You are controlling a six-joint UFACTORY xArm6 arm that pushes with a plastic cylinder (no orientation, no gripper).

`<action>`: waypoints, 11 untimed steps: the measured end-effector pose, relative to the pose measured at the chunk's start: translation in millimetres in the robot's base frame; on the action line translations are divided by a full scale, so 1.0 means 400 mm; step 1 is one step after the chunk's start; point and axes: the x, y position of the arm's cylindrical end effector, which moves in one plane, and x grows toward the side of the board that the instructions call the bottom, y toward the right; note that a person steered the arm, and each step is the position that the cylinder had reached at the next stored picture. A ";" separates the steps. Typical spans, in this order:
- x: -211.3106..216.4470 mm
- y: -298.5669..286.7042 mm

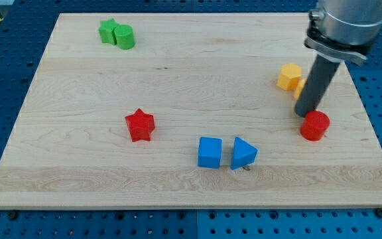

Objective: Move your arm towards the red star

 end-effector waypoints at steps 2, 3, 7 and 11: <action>0.137 0.012; 0.134 -0.107; -0.128 -0.639; 0.120 -0.849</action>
